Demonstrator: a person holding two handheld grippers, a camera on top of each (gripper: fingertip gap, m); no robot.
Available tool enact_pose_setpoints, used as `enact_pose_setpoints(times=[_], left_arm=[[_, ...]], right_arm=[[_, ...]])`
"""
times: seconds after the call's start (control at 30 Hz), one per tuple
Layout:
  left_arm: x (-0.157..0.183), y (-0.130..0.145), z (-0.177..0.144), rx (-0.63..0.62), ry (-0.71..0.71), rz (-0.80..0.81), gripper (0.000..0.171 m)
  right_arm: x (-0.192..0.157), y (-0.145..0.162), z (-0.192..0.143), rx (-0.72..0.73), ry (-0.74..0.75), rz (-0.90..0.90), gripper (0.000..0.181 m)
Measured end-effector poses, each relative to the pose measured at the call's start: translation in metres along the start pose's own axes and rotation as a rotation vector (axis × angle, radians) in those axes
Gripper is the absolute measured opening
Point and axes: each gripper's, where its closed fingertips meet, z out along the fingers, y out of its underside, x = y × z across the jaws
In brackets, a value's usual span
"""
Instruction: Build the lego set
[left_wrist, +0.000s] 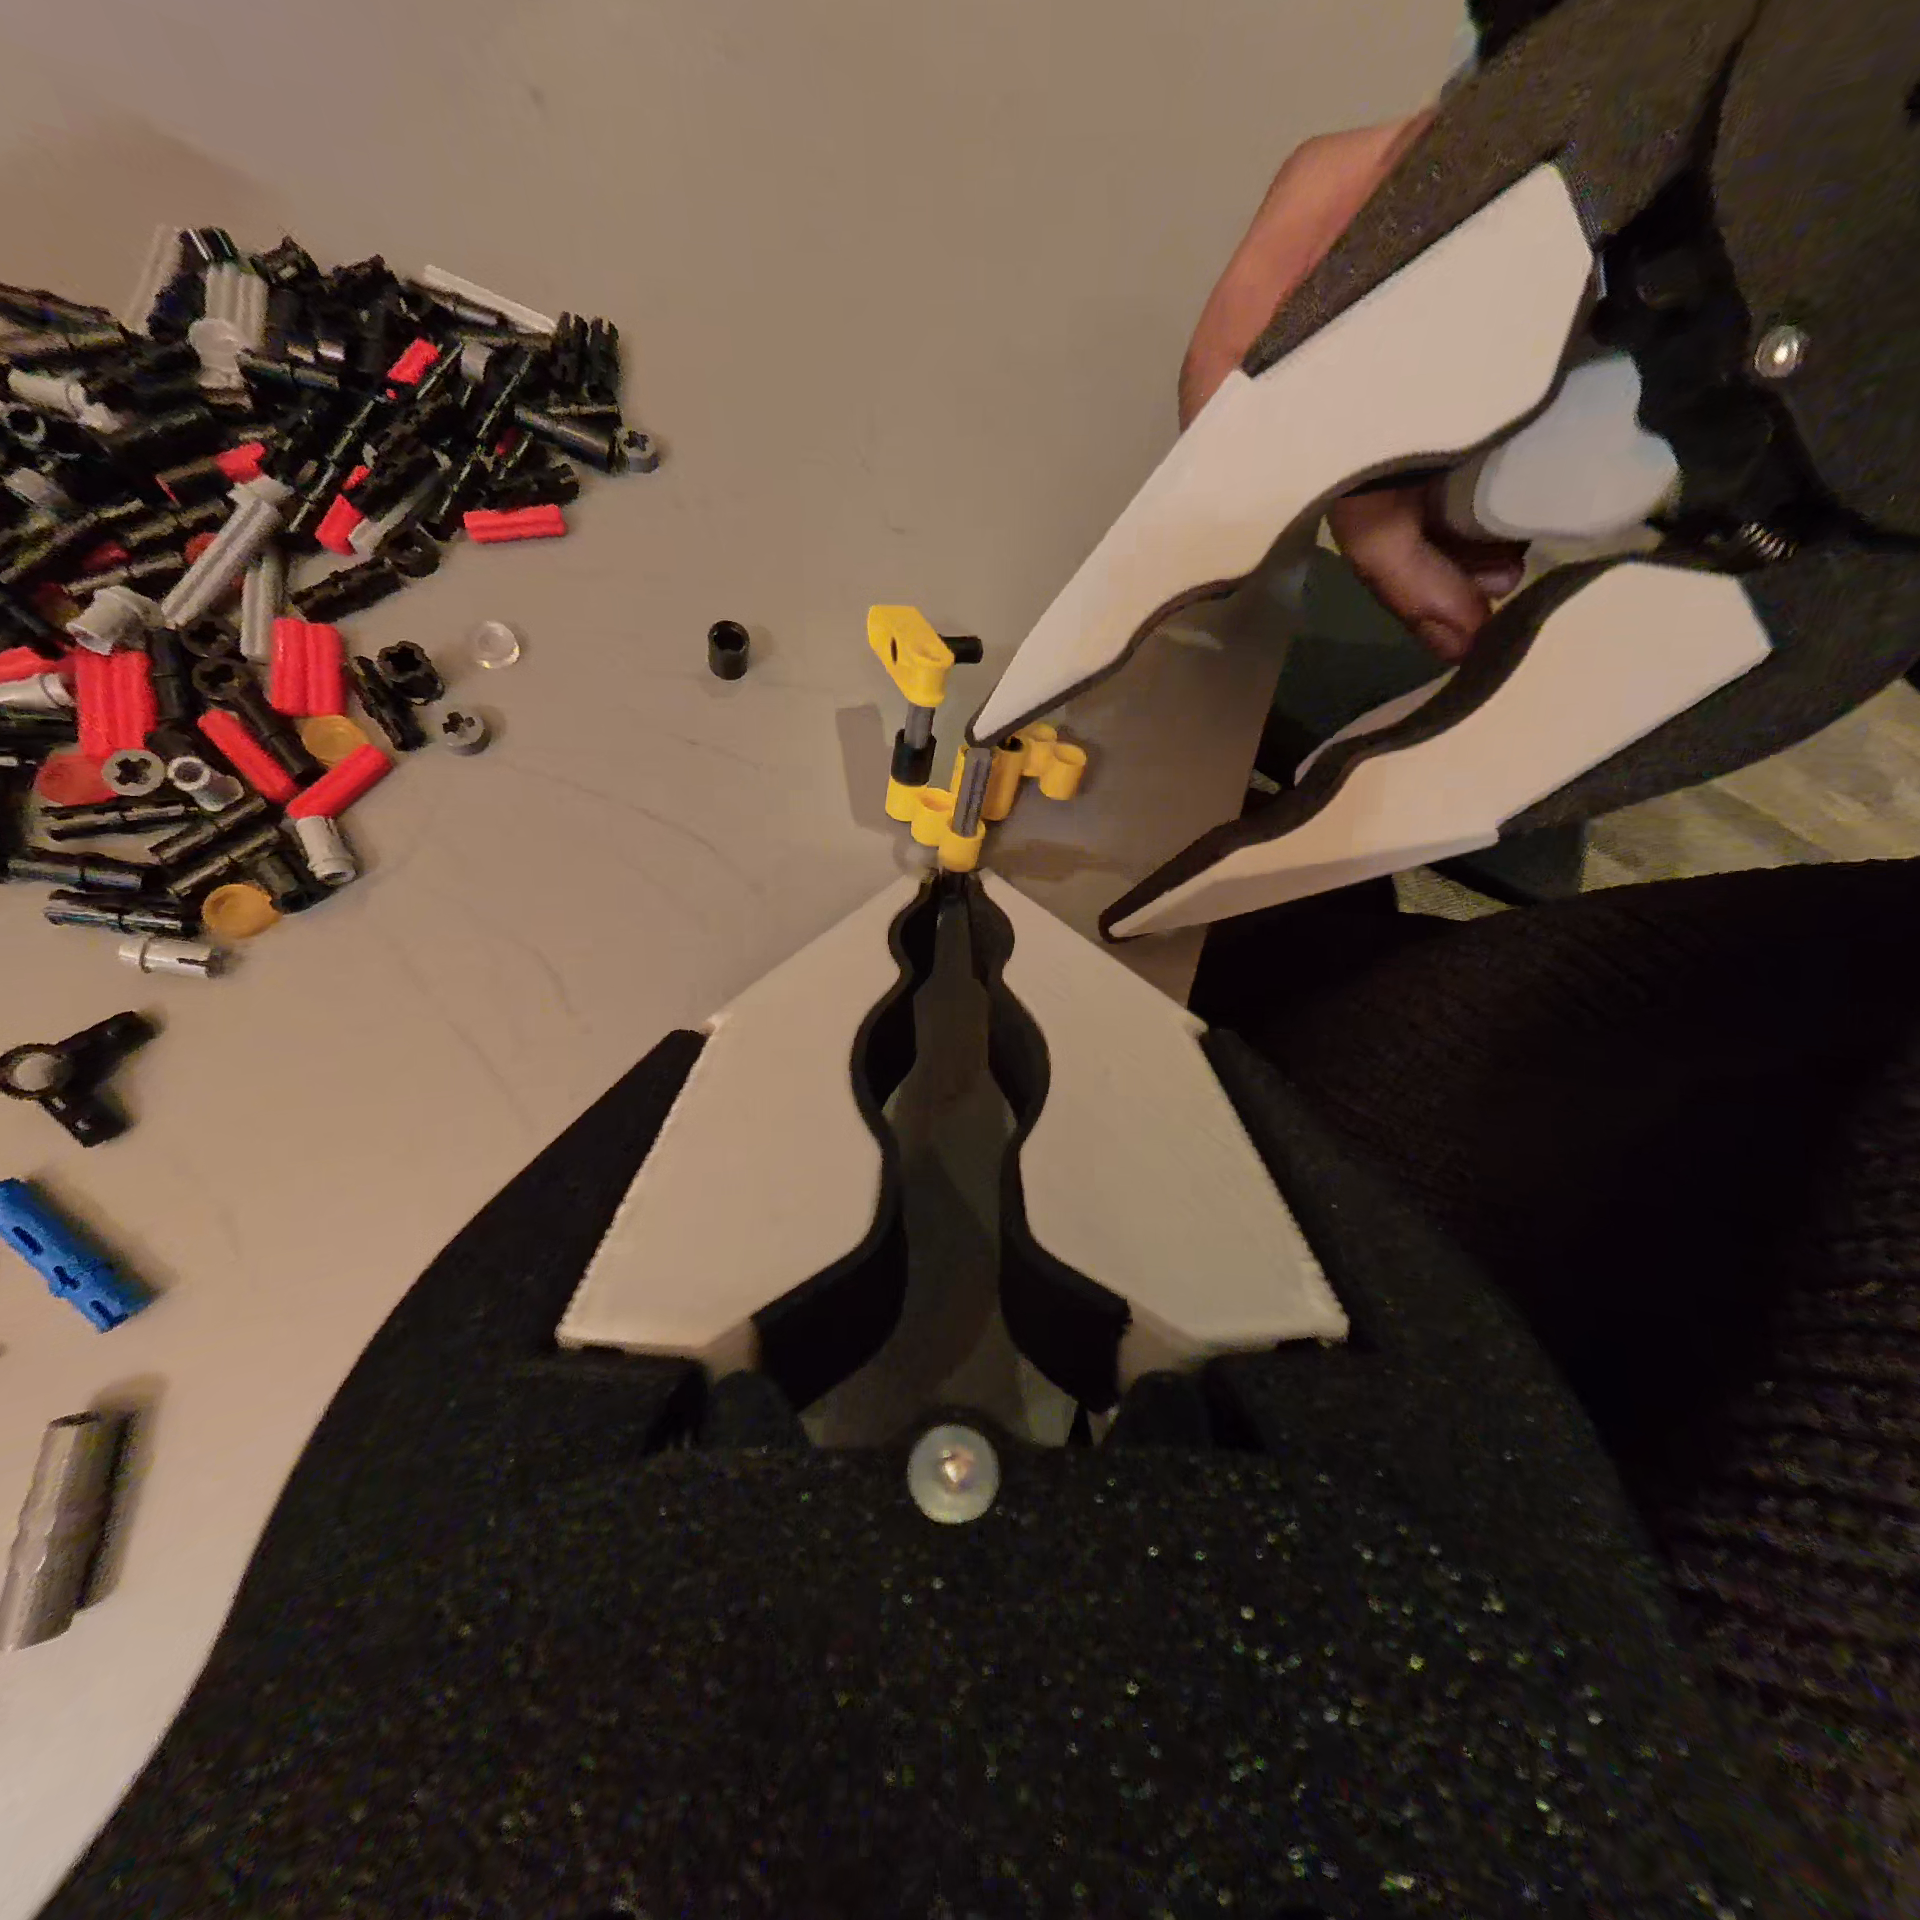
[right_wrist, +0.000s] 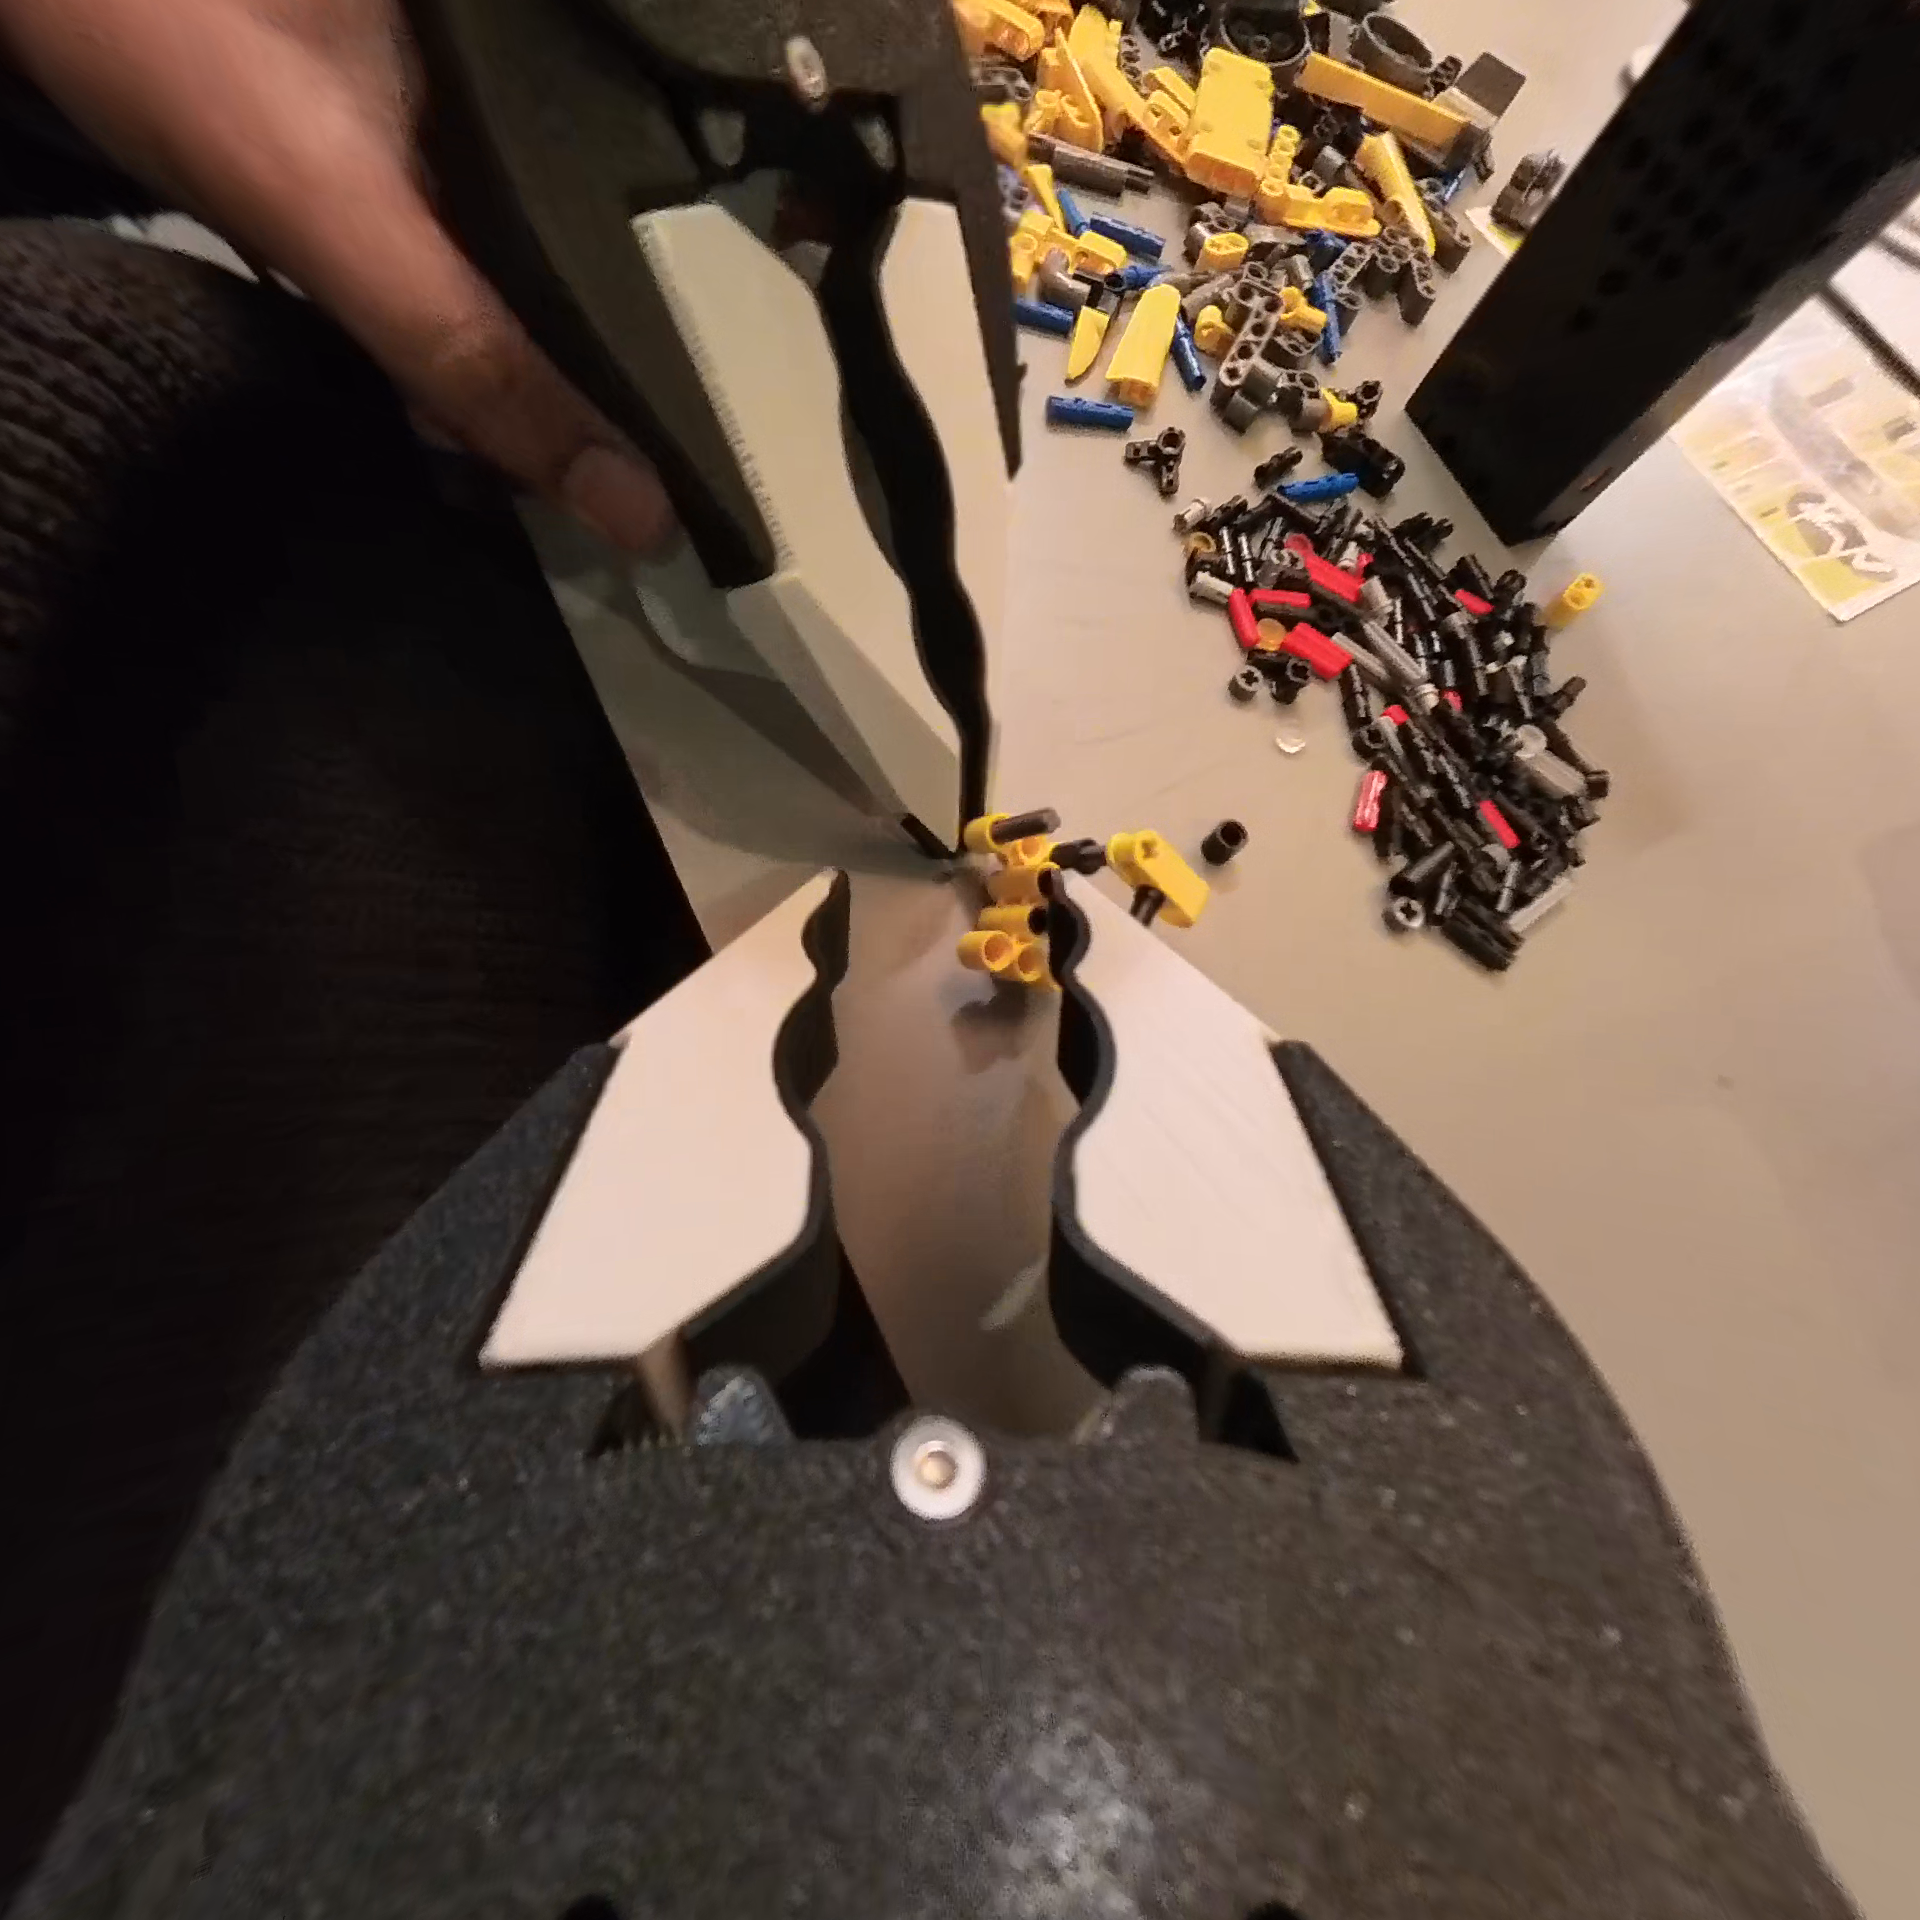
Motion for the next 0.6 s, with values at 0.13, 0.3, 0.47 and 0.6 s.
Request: enact_pose_setpoints(times=[0.13,0.3,0.47,0.6], left_arm=[[0.000,0.001,-0.001,-0.008,0.001,-0.018,0.005],[-0.008,0.001,-0.015,0.008,-0.027,-0.075,0.007],[-0.006,0.010,-0.017,-0.002,-0.017,-0.092,0.007],[-0.008,0.013,-0.016,-0.011,-0.051,-0.065,0.005]], right_arm=[[0.001,0.001,0.002,-0.027,0.056,-0.090,0.037],[0.000,0.001,0.004,-0.040,0.099,-0.162,0.033],[-0.003,-0.001,0.006,-0.054,0.101,-0.202,0.033],[-0.005,-0.002,0.007,-0.080,0.115,-0.264,0.030]])
